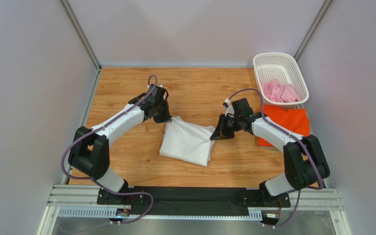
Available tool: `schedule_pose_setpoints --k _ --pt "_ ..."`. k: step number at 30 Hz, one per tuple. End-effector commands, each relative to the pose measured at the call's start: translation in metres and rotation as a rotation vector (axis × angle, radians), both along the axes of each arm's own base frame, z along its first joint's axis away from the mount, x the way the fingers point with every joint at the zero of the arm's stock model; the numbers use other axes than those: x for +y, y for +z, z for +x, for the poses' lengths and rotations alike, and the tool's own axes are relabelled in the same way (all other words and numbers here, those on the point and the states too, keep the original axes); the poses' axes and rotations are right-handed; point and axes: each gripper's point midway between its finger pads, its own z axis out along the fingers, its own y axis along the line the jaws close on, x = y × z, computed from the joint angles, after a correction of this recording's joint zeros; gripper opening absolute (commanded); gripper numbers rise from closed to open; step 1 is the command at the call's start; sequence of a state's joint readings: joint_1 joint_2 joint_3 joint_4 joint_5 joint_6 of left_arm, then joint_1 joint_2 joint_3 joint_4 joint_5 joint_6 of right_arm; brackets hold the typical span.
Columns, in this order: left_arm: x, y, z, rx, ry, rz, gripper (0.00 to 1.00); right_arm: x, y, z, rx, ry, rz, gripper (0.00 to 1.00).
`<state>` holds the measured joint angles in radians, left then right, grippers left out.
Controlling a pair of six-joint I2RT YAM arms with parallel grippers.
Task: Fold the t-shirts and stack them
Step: Fold the tshirt
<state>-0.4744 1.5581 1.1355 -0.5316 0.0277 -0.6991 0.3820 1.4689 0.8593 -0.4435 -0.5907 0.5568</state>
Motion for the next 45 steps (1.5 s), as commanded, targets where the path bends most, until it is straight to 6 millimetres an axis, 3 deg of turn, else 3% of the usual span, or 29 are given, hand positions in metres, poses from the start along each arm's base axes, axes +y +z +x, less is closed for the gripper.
schedule_pose_setpoints --k 1,5,7,8,11,14,16,20,22,28,32,36,41,45 --pt "-0.005 0.006 0.026 -0.047 -0.007 -0.011 0.0 -0.001 0.0 0.033 -0.076 -0.022 -0.024 0.05" --pt "-0.01 -0.004 0.038 -0.024 -0.023 -0.022 0.04 -0.006 -0.01 0.053 -0.08 -0.051 -0.062 0.09" --pt "-0.016 -0.007 0.043 -0.019 -0.04 -0.031 0.19 -0.01 -0.012 0.066 -0.089 -0.086 -0.091 0.33" --pt "-0.018 -0.006 0.046 -0.023 -0.049 -0.034 0.27 -0.01 -0.011 0.069 -0.094 -0.09 -0.092 0.4" --pt "-0.023 0.0 0.05 -0.03 -0.065 -0.05 0.68 -0.011 0.004 0.08 -0.152 -0.104 -0.099 0.6" --pt "-0.025 0.009 0.047 -0.037 -0.077 -0.068 0.9 -0.008 0.025 0.079 -0.198 -0.097 -0.064 0.68" --pt "-0.026 0.018 0.04 -0.044 -0.088 -0.093 0.92 -0.003 0.037 0.068 -0.217 -0.069 -0.032 1.0" --pt "-0.028 0.026 0.023 -0.043 -0.107 -0.127 0.98 0.015 0.056 0.038 -0.25 0.019 0.031 1.0" --pt "-0.033 0.037 0.014 -0.065 -0.133 -0.145 0.98 0.025 0.055 0.024 -0.243 0.049 0.044 1.0" --pt "-0.06 0.039 -0.005 -0.054 -0.223 -0.242 0.99 0.052 0.061 0.01 -0.255 0.103 0.107 1.0" --pt "-0.071 0.026 -0.004 -0.017 -0.252 -0.281 0.99 0.064 0.05 0.014 -0.247 0.135 0.099 1.0" --pt "-0.079 0.002 0.004 0.034 -0.269 -0.275 0.99 0.062 0.031 0.026 -0.239 0.133 0.048 1.0" --pt "-0.07 -0.025 0.011 0.095 -0.248 -0.213 0.99 0.055 0.003 0.038 -0.192 0.121 -0.002 1.0" --pt "-0.061 -0.042 0.013 0.129 -0.228 -0.199 0.99 0.037 -0.023 0.052 -0.156 0.074 -0.061 1.0"
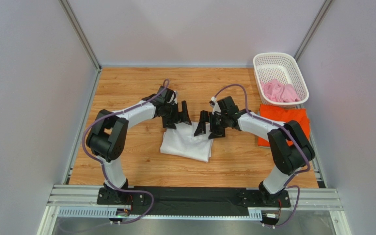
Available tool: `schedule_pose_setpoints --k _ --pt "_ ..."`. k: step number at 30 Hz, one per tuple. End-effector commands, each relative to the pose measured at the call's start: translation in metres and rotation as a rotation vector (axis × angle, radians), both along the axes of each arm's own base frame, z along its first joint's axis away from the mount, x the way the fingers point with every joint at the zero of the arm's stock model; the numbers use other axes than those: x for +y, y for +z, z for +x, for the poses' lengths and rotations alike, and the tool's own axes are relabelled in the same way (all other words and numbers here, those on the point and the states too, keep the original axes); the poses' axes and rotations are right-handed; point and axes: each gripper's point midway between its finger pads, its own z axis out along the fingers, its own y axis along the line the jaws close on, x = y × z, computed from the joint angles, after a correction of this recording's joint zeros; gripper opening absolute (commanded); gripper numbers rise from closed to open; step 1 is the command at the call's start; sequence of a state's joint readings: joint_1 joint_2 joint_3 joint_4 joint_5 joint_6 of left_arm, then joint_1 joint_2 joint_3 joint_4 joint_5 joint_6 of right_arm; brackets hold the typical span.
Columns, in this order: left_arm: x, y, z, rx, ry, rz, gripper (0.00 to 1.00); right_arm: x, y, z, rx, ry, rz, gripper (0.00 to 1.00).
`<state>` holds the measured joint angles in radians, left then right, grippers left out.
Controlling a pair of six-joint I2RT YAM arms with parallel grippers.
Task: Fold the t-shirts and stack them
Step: Fold the tshirt
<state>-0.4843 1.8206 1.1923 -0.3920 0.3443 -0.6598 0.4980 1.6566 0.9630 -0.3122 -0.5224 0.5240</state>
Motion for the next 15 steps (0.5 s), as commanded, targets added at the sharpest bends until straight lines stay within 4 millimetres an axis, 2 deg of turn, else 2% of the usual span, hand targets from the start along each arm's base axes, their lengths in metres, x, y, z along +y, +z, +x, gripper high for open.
schedule_pose_setpoints --k 1,8,13,15 --pt "0.002 0.006 0.013 -0.03 -0.007 -0.012 0.99 -0.008 -0.006 0.028 -0.061 -0.028 -0.027 1.0" --pt "0.008 -0.017 0.007 0.019 0.004 0.022 0.99 -0.02 -0.04 0.033 -0.006 -0.033 -0.079 1.0" --pt "0.017 -0.023 0.0 0.03 0.032 0.048 0.99 -0.026 -0.047 0.037 -0.01 -0.045 -0.108 1.0" --pt "0.017 -0.014 -0.004 0.017 0.03 0.032 0.99 -0.025 -0.039 0.038 -0.023 -0.041 -0.104 1.0"
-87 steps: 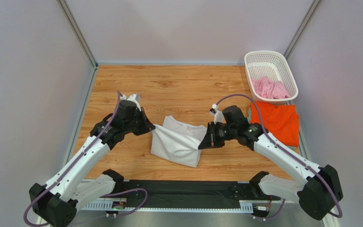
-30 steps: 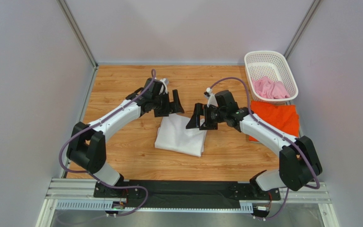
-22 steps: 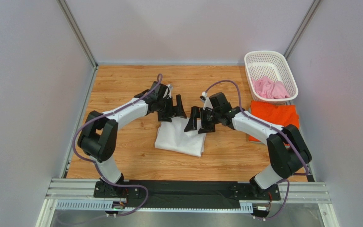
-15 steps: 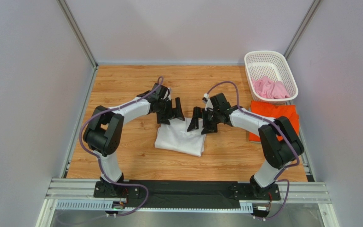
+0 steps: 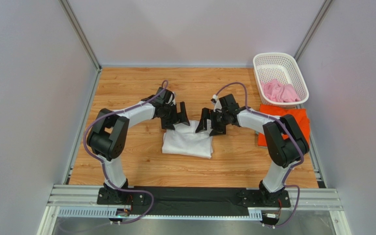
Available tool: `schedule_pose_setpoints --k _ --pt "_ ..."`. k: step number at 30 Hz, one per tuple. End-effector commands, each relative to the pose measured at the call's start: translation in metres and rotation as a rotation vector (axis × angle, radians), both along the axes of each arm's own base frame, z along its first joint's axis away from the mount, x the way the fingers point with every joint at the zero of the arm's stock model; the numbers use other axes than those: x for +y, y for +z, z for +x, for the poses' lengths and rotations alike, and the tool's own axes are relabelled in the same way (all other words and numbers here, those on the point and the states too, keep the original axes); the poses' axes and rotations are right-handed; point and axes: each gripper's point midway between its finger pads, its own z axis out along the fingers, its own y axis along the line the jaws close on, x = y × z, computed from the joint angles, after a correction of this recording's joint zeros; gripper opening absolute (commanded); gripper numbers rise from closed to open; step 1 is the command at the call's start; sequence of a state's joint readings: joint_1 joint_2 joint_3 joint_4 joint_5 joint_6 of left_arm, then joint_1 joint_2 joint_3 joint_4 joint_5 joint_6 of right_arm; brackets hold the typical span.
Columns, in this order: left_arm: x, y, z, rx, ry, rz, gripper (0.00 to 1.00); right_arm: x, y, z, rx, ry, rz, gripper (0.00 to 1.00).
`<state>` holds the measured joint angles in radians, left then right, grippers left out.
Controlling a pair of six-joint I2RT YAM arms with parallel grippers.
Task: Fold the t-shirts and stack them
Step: Fold the tshirt
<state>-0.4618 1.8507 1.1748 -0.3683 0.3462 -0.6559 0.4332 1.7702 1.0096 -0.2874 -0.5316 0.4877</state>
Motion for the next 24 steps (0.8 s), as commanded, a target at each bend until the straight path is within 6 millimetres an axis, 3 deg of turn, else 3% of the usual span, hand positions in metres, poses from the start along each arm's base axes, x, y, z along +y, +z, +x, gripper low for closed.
schedule_pose_setpoints --k 1,4,6,7,8,10,11,13,14,19,23,24 --pt "0.009 0.01 -0.009 -0.022 0.009 0.011 0.99 -0.013 -0.006 0.01 -0.059 0.004 -0.079 1.0" --pt "0.013 0.029 -0.009 -0.082 -0.005 0.011 0.99 -0.012 0.025 0.014 -0.134 0.013 -0.066 1.0" --pt "0.019 0.055 -0.008 -0.159 0.002 0.015 0.99 -0.015 0.043 0.015 -0.184 0.01 -0.063 1.0" --pt "0.023 0.06 -0.013 -0.164 0.005 0.024 0.99 -0.015 0.063 0.013 -0.232 0.012 -0.047 1.0" --pt "0.027 0.082 -0.015 -0.22 0.015 0.01 0.99 -0.016 0.073 0.013 -0.262 0.009 -0.049 1.0" --pt "0.038 0.093 -0.023 -0.252 0.038 0.028 1.0 -0.021 0.098 0.004 -0.325 0.005 -0.047 1.0" --pt "0.044 0.114 -0.028 -0.309 0.053 0.012 1.0 -0.027 0.105 0.004 -0.351 -0.022 -0.07 1.0" --pt "0.058 0.118 -0.039 -0.335 0.093 0.034 1.0 -0.034 0.127 -0.004 -0.406 -0.059 -0.061 1.0" --pt "0.065 0.136 -0.046 -0.389 0.115 0.018 1.0 -0.042 0.125 -0.008 -0.412 -0.087 -0.082 1.0" --pt "0.103 0.159 -0.077 -0.494 0.241 0.035 1.0 -0.066 0.129 -0.02 -0.442 -0.218 -0.103 1.0" --pt "0.134 0.155 -0.093 -0.531 0.367 0.079 1.0 -0.062 0.108 -0.032 -0.361 -0.183 -0.096 1.0" --pt "0.14 0.143 -0.1 -0.512 0.374 0.105 1.0 -0.059 0.102 -0.034 -0.337 -0.168 -0.091 0.99"
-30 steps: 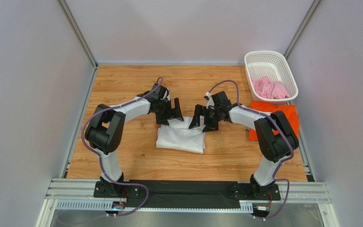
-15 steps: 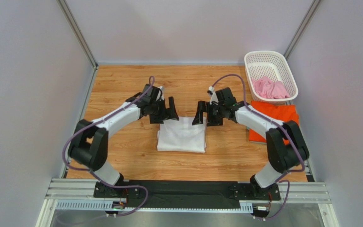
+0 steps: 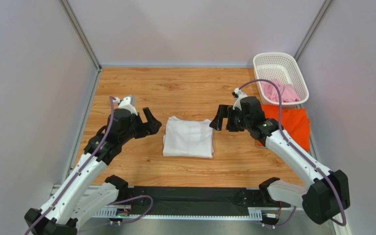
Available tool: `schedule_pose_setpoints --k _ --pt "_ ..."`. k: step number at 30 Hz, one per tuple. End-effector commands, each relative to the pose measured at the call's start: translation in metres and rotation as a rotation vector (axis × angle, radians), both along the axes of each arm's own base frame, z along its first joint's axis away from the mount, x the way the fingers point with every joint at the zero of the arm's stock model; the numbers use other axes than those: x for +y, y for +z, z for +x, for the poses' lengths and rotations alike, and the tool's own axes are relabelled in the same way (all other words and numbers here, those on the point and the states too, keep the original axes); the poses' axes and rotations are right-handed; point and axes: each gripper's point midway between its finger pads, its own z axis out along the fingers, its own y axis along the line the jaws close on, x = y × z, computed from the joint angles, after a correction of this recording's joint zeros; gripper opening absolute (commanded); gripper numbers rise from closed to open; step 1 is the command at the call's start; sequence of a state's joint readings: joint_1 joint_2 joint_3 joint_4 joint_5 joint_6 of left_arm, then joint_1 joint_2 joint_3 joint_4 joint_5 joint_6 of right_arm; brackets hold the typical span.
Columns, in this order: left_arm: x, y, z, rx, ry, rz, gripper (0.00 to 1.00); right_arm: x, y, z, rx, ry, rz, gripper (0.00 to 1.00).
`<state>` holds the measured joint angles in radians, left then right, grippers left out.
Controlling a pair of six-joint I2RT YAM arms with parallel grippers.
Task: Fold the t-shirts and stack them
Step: Fold the tshirt, then neatly place the folded tshirt to the corner
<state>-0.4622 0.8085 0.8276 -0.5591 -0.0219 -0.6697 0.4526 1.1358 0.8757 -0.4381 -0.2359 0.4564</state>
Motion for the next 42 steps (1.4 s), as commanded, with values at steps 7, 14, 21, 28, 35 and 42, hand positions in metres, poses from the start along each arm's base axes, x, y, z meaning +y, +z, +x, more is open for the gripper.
schedule_pose_setpoints --k 7,14,21,28,35,42 --pt "0.045 -0.042 -0.044 0.103 0.197 0.012 1.0 -0.004 -0.063 -0.005 0.161 -0.058 -0.101 0.97" --pt "0.065 -0.028 -0.066 0.14 0.231 0.071 1.0 0.011 -0.087 0.0 0.185 -0.039 -0.191 0.95" --pt "0.091 -0.015 -0.07 0.11 0.282 0.188 1.0 0.036 -0.113 0.009 0.239 -0.002 -0.232 0.87" --pt "0.098 -0.011 -0.067 -0.009 0.253 0.222 1.0 0.046 -0.129 0.015 0.235 -0.005 -0.304 0.83" --pt "0.098 -0.008 -0.061 -0.16 0.247 0.177 1.0 0.044 -0.146 0.016 0.237 -0.03 -0.38 0.77" --pt "0.081 0.002 -0.051 -0.361 0.17 0.091 1.0 0.04 -0.162 0.013 0.259 -0.034 -0.423 0.73"
